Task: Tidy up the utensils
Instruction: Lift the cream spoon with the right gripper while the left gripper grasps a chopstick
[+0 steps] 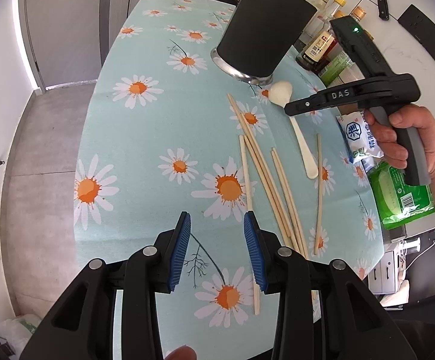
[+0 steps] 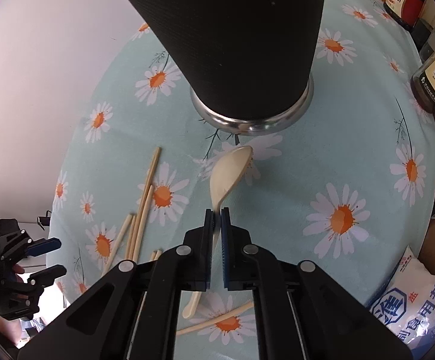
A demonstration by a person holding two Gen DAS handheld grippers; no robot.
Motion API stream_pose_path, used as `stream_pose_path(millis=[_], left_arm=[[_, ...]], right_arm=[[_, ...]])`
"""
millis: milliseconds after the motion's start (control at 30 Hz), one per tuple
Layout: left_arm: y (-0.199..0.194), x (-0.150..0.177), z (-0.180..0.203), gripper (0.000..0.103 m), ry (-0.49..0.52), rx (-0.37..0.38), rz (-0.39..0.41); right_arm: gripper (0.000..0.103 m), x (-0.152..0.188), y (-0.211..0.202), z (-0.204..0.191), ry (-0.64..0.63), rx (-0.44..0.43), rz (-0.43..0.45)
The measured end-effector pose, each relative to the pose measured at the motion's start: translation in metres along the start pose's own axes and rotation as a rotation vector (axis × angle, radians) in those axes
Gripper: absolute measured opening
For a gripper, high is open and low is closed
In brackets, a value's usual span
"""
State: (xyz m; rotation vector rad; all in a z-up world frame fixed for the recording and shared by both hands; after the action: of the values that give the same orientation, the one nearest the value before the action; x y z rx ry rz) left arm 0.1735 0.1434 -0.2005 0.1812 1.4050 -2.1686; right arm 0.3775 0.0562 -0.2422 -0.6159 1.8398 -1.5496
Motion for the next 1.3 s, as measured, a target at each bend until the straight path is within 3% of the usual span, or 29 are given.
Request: stream_pose_path(millis=[833,933,1300], left_arm=[[0.064,-0.023,0.034,0.035,0.091,-0.125,-0.196],[0.070,-0.023,0.033,0.020,0.096,-0.173,-0.218],[0.077,-0.025,0.029,0.005,0.081,-0.285,-0.257]], right_arm=[[0.006,0.045,-0.101,-0.003,0.002,-0.071,0.189],[0.006,0.052,-0.106,0.000,0.008,-0.086,0.200],[0.006,0.067,-0.121,-0.003,-0.015,-0.165,0.242]])
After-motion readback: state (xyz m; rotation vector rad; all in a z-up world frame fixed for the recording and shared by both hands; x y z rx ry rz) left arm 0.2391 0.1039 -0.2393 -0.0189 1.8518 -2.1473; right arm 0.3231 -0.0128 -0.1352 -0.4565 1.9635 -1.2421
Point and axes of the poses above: each gripper's, at about its wrist camera, not at the fingertips, and y roughly the way its jaws point, z to its right, x to its underside, the point moved 5 cm from there along y, roughly the way its jaws point, and after that the axes turned 9 degrees about x, right-handed, at the moved point
